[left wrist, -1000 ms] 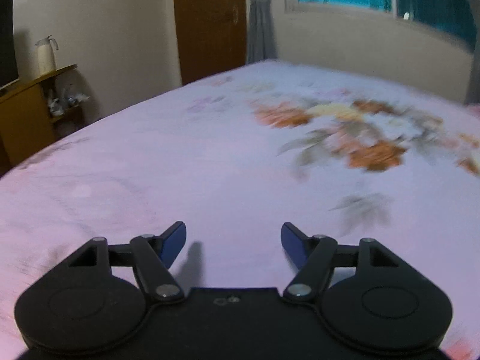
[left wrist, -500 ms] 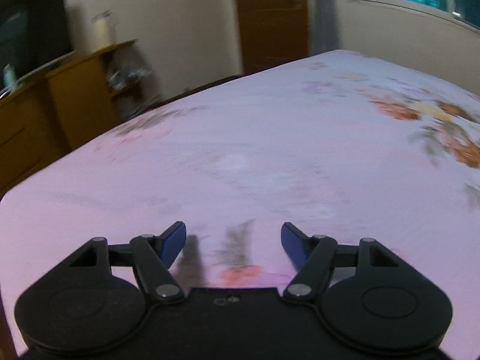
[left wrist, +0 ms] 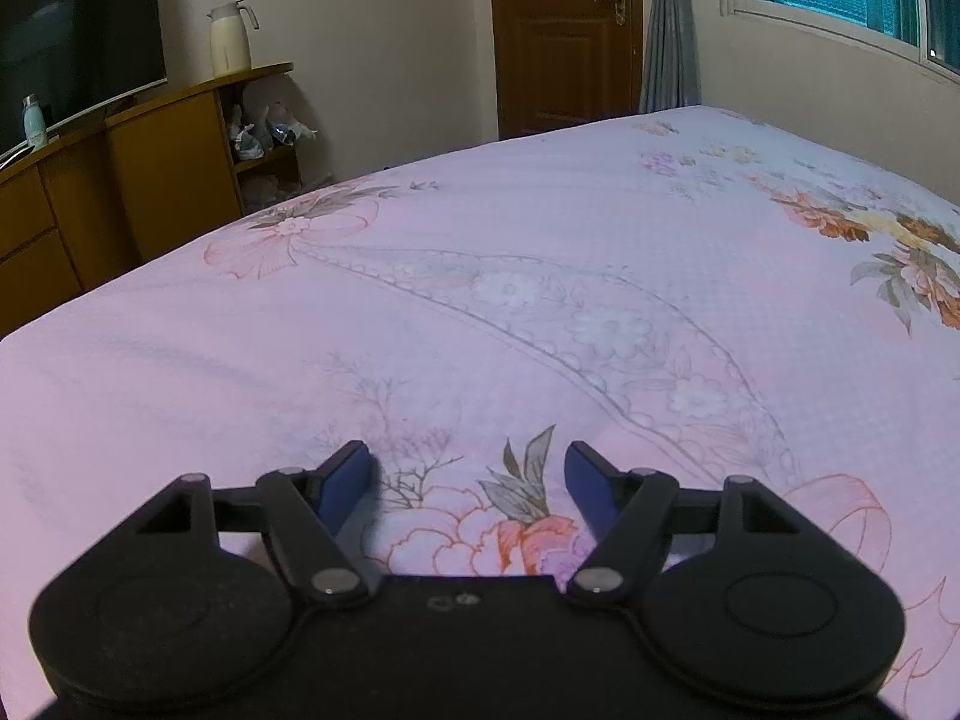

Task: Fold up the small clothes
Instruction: 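Lift the sleeve with the right tool, lay it across the body, open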

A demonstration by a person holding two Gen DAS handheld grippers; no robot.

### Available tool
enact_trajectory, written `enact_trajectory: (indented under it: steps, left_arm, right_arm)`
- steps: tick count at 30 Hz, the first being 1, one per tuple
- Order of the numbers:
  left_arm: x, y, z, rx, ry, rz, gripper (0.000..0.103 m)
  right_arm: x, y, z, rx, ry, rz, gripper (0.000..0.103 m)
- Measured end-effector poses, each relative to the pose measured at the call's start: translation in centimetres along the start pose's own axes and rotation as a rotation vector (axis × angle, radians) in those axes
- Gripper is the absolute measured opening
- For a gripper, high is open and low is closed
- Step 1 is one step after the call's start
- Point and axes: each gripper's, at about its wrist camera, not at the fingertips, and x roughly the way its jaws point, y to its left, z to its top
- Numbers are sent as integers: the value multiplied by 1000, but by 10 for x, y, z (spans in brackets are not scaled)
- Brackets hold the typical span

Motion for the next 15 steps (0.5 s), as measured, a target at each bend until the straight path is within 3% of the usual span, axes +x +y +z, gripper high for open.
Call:
enact_trajectory:
  steps: [6,15]
  left_arm:
    - [2,-1,-2,2,-4,0,73]
    - [3,-1,-1,13,-10,0,74]
  right_arm:
    - [4,16,-6,-41,9,31,4]
    - [9,15,-9,23,48,105,4]
